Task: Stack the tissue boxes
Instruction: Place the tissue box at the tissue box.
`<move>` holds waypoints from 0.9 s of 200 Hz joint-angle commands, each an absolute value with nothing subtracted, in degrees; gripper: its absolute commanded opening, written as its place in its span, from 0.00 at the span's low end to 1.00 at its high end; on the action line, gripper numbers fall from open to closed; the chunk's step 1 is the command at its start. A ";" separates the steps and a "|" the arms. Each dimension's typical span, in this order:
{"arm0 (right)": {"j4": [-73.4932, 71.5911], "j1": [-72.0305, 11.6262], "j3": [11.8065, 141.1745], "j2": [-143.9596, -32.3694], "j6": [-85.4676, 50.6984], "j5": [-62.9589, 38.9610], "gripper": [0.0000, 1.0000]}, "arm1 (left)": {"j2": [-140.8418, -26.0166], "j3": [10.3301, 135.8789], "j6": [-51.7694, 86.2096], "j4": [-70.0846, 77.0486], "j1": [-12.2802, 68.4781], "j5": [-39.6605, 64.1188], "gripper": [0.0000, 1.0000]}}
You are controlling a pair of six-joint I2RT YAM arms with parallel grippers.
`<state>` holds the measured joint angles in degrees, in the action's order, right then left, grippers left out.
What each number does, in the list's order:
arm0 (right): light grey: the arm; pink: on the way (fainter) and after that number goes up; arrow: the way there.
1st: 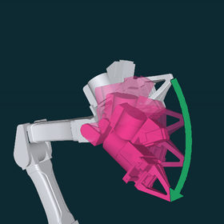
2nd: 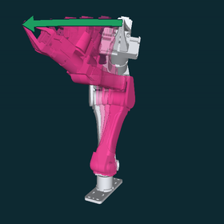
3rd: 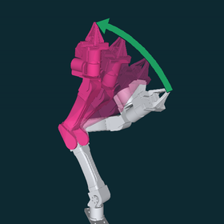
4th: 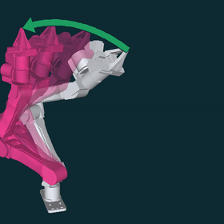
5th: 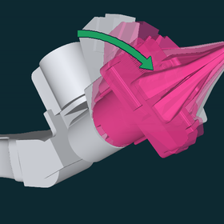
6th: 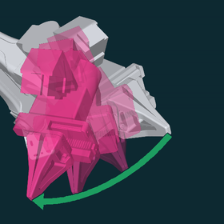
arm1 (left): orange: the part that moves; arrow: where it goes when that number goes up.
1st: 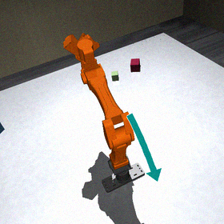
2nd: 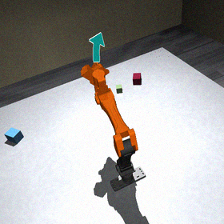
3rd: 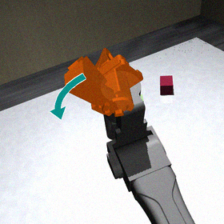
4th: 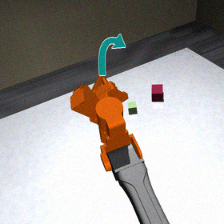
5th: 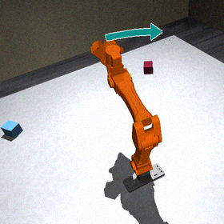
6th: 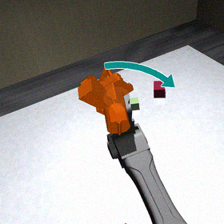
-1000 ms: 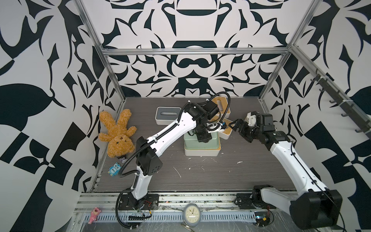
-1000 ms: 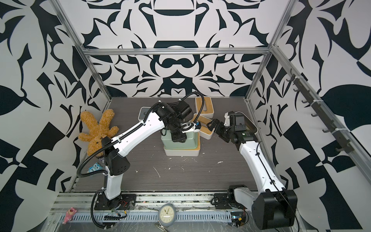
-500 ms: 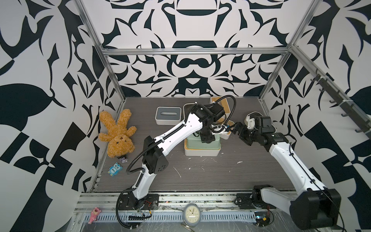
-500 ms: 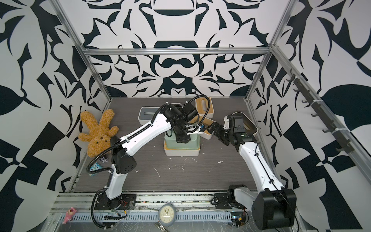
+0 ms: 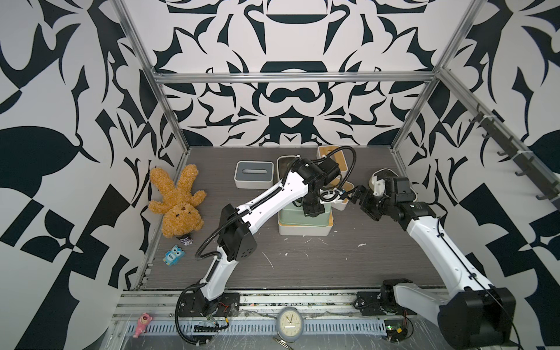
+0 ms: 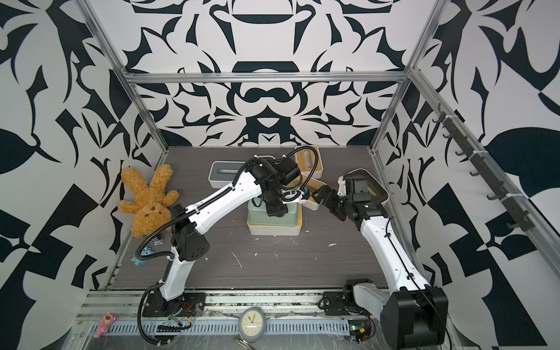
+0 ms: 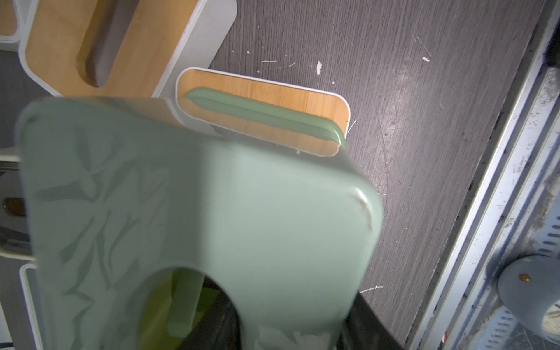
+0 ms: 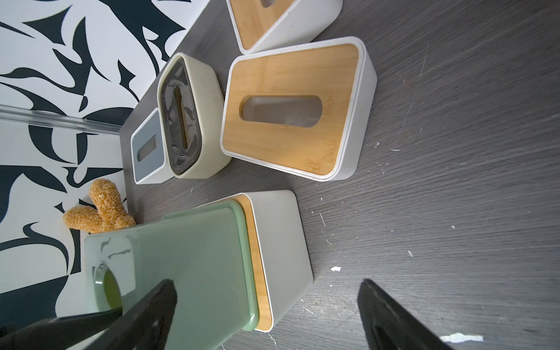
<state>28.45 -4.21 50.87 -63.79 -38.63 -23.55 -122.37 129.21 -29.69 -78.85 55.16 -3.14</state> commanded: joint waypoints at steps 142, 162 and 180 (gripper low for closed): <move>26.19 -4.12 49.72 -63.19 -38.85 -24.79 0.96 | -125.07 133.07 -25.93 -83.25 55.90 -2.58 0.48; 26.09 -4.15 49.75 -63.28 -38.85 -24.92 0.96 | -124.99 132.79 -25.77 -83.50 56.07 -2.27 0.48; 26.00 -4.17 49.50 -63.18 -38.92 -24.97 0.96 | -124.80 132.37 -25.75 -83.59 56.34 -2.43 0.48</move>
<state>27.90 -4.21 49.91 -63.79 -38.81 -24.34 -124.73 132.73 -26.13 -79.83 55.59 -3.27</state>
